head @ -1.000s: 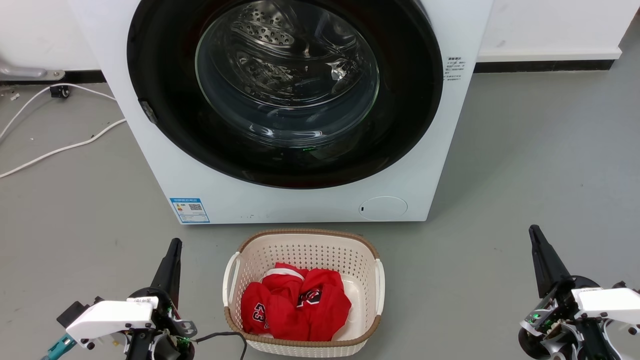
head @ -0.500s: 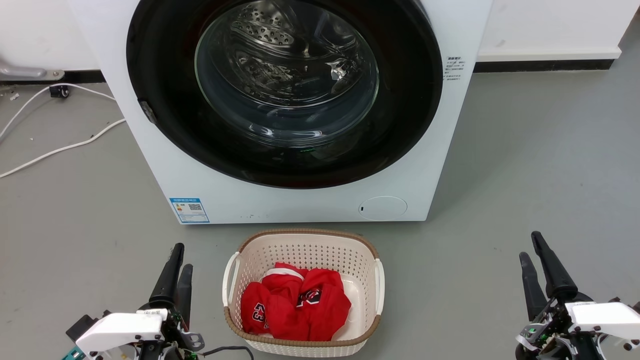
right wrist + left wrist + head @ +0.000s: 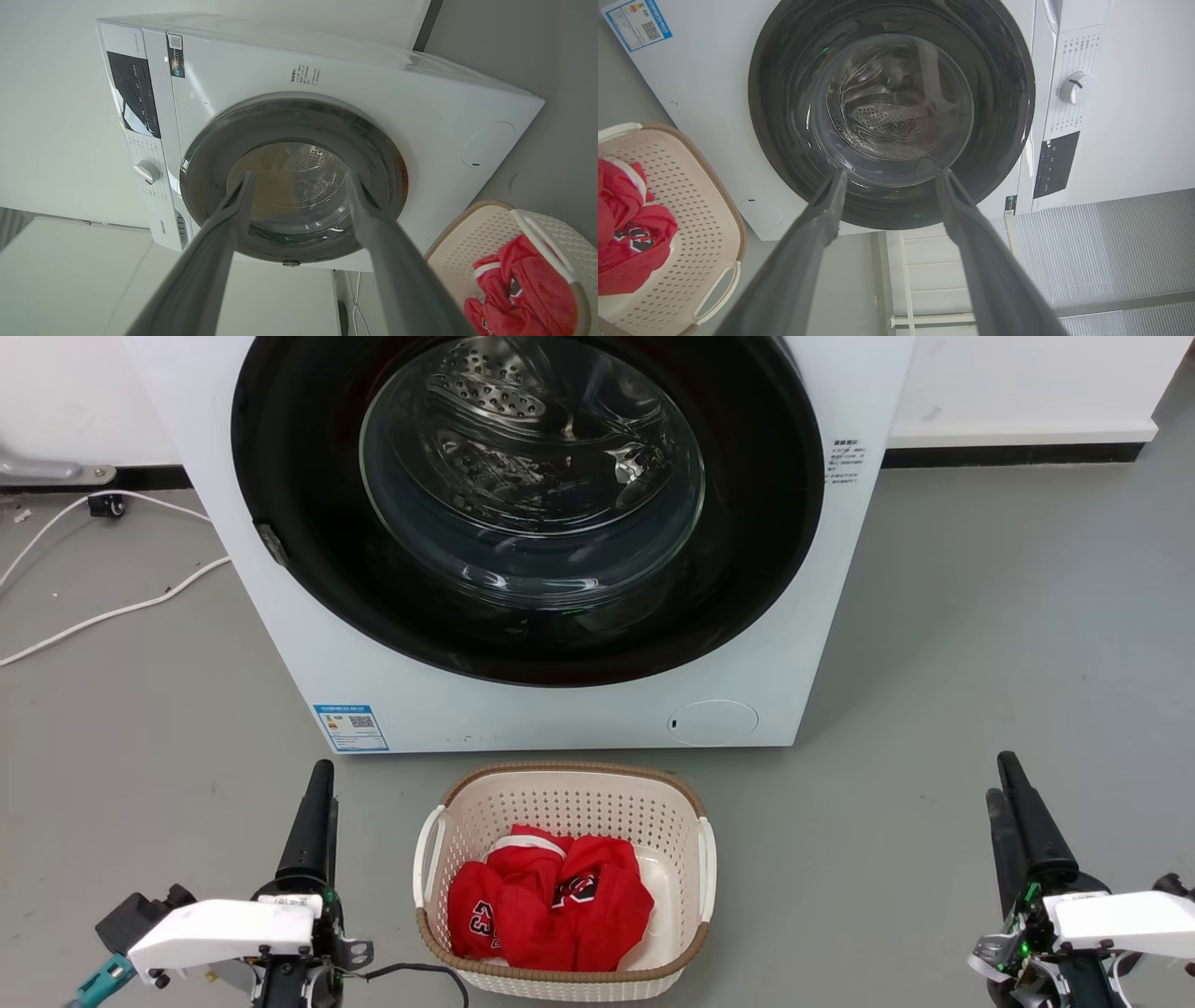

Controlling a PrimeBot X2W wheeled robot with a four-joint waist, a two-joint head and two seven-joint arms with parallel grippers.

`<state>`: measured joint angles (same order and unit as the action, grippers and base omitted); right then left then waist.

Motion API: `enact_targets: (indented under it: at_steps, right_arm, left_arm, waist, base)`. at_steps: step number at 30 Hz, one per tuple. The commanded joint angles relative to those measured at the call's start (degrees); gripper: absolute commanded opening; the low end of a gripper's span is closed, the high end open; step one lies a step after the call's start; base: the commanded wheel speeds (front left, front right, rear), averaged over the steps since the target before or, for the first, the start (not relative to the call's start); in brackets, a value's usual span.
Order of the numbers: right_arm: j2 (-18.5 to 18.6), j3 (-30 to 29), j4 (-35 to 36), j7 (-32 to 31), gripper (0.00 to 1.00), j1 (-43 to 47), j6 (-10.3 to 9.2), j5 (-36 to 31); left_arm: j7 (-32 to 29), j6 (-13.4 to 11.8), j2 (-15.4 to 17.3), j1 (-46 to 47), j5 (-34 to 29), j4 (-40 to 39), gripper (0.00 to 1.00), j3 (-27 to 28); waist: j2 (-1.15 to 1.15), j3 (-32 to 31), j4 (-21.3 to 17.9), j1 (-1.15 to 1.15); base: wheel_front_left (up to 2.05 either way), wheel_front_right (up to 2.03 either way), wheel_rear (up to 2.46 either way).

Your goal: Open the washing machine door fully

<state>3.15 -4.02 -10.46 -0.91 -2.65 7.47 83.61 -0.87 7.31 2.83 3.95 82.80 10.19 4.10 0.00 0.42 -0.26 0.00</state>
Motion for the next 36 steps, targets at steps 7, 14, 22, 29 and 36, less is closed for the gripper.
enact_targets:
  at_steps: [7,14,22,29,36]
  right_arm:
    - [0.1,0.2,3.3,2.0,1.00,-0.2,0.02,-9.8]
    - [0.0,0.6,4.8,3.5,1.00,0.2,0.02,-18.3]
    - [0.0,0.6,7.2,5.1,1.00,0.7,0.02,-30.6]
    - [0.0,1.4,9.0,6.4,1.00,1.2,0.02,-41.5]
    - [-0.1,1.9,9.7,7.6,1.00,2.0,0.02,-49.4]
  left_arm:
    - [1.9,0.1,0.3,1.0,-9.6,-3.4,1.00,0.1]
    - [3.4,0.1,0.5,0.6,-17.4,-4.5,1.00,-0.8]
    - [5.0,0.1,1.1,0.5,-27.5,-5.3,1.00,-1.7]
    - [6.3,0.1,1.6,0.6,-35.4,-5.8,1.00,-2.5]
    - [7.5,0.1,1.7,0.6,-42.2,-6.2,1.00,-2.8]
  waist:
    - [0.00,0.0,-0.1,0.00]
    - [0.00,-0.1,-0.2,0.00]
    - [0.00,-0.2,-0.2,0.00]
    - [0.00,-0.3,-0.1,0.00]
    - [0.00,-0.3,0.0,0.00]
  base:
    - [0.00,0.00,0.00]
    - [0.00,0.00,0.00]
    - [0.00,0.00,0.00]
    - [0.00,0.00,0.00]
    - [0.00,0.00,0.00]
